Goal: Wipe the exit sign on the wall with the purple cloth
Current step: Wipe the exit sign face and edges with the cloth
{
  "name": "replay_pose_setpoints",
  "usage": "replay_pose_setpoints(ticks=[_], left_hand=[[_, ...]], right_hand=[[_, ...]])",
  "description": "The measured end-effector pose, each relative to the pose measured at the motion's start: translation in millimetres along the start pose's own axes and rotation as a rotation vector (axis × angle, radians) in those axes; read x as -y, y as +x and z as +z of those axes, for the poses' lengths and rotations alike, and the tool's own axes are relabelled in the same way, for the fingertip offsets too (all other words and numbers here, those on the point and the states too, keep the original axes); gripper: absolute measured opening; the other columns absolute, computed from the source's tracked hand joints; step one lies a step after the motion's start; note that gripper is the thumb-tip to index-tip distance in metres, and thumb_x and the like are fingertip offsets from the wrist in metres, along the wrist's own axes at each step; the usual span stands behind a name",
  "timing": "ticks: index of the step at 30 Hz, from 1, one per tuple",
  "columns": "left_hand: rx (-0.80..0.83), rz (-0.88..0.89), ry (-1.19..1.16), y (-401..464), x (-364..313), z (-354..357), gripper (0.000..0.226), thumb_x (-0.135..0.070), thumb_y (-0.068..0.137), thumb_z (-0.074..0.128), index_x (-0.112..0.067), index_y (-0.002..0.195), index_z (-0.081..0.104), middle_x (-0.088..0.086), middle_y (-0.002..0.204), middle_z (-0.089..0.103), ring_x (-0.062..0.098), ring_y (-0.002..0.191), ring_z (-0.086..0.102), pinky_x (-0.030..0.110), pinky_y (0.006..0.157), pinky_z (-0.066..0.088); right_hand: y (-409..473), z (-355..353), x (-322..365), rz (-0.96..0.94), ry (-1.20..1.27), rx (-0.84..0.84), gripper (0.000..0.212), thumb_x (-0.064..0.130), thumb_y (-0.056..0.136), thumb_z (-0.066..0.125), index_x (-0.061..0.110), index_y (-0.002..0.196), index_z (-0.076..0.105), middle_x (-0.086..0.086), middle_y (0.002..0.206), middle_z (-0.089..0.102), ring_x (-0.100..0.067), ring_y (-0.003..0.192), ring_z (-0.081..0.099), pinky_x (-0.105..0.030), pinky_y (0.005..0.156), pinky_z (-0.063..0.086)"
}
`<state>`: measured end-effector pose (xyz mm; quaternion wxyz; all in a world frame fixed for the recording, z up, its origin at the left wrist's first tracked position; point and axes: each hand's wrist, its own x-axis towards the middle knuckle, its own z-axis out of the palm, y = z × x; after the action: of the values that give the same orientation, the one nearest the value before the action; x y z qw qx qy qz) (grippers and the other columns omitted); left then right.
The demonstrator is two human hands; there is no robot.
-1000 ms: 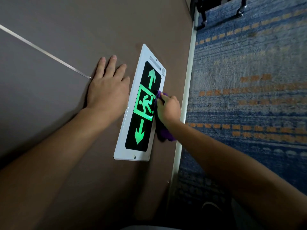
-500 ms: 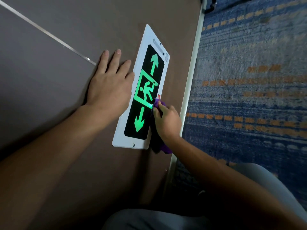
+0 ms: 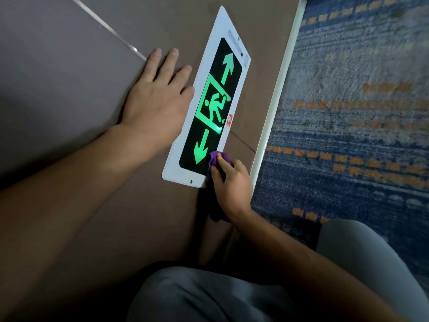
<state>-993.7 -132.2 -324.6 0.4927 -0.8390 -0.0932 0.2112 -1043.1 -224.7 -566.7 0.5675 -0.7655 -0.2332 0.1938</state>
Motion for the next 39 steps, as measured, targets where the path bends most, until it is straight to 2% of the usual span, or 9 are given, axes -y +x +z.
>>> replay_pose_setpoints(ticks=[6,9,14,17,29,39], left_hand=[[-0.009,0.019,0.014,-3.3,-1.0,-0.2,0.063,-0.028,0.092,0.034,-0.019,0.153,0.039,0.014,0.169,0.019,0.043,0.156,0.005,0.057,0.126,0.003],[-0.01,0.015,0.01,-3.5,-0.9,0.0,0.062,-0.027,0.092,0.041,-0.018,0.153,0.041,0.015,0.168,0.02,0.043,0.156,0.006,0.057,0.126,0.003],[-0.023,0.011,-0.01,-4.1,-0.6,2.3,0.06,-0.026,0.093,0.047,-0.017,0.152,0.044,0.015,0.168,0.021,0.043,0.156,0.007,0.057,0.126,0.003],[-0.023,0.006,-0.018,-3.7,-0.9,3.4,0.061,-0.028,0.091,0.052,-0.018,0.151,0.045,0.016,0.168,0.022,0.043,0.156,0.007,0.057,0.126,0.004],[-0.073,-0.011,-0.091,-4.1,-3.0,5.5,0.061,-0.027,0.086,0.068,-0.012,0.144,0.055,0.018,0.162,0.033,0.043,0.154,0.013,0.059,0.126,0.007],[-0.096,0.074,-0.218,-7.8,5.0,6.8,0.047,-0.007,0.084,0.062,-0.008,0.13,0.068,0.019,0.149,0.05,0.041,0.15,0.027,0.06,0.125,0.006]], right_hand=[[56.3,-7.0,5.6,0.033,-0.003,-0.06,0.039,0.037,0.106,0.052,0.025,0.142,0.062,-0.002,0.102,0.058,-0.021,0.094,0.054,-0.031,0.069,0.041],[87.6,-15.1,7.1,0.063,-0.024,-0.057,0.039,0.036,0.108,0.048,0.024,0.142,0.062,0.002,0.098,0.053,-0.021,0.094,0.054,-0.031,0.069,0.038],[99.5,-24.1,5.2,0.067,0.026,-0.034,0.038,0.034,0.106,0.052,0.025,0.142,0.064,-0.001,0.104,0.063,-0.024,0.099,0.059,-0.04,0.077,0.051],[80.7,-18.5,6.2,0.081,0.086,-0.053,0.037,0.034,0.104,0.057,0.024,0.138,0.067,0.001,0.106,0.066,-0.021,0.099,0.06,-0.043,0.081,0.054],[-34.1,10.3,0.3,0.11,0.151,0.017,0.036,0.035,0.101,0.062,0.025,0.135,0.068,-0.002,0.112,0.065,-0.022,0.104,0.057,-0.033,0.08,0.048],[-86.8,12.2,9.0,-0.047,0.067,0.075,0.042,0.026,0.099,0.068,0.013,0.139,0.065,-0.013,0.115,0.066,-0.031,0.101,0.059,-0.037,0.078,0.053]])
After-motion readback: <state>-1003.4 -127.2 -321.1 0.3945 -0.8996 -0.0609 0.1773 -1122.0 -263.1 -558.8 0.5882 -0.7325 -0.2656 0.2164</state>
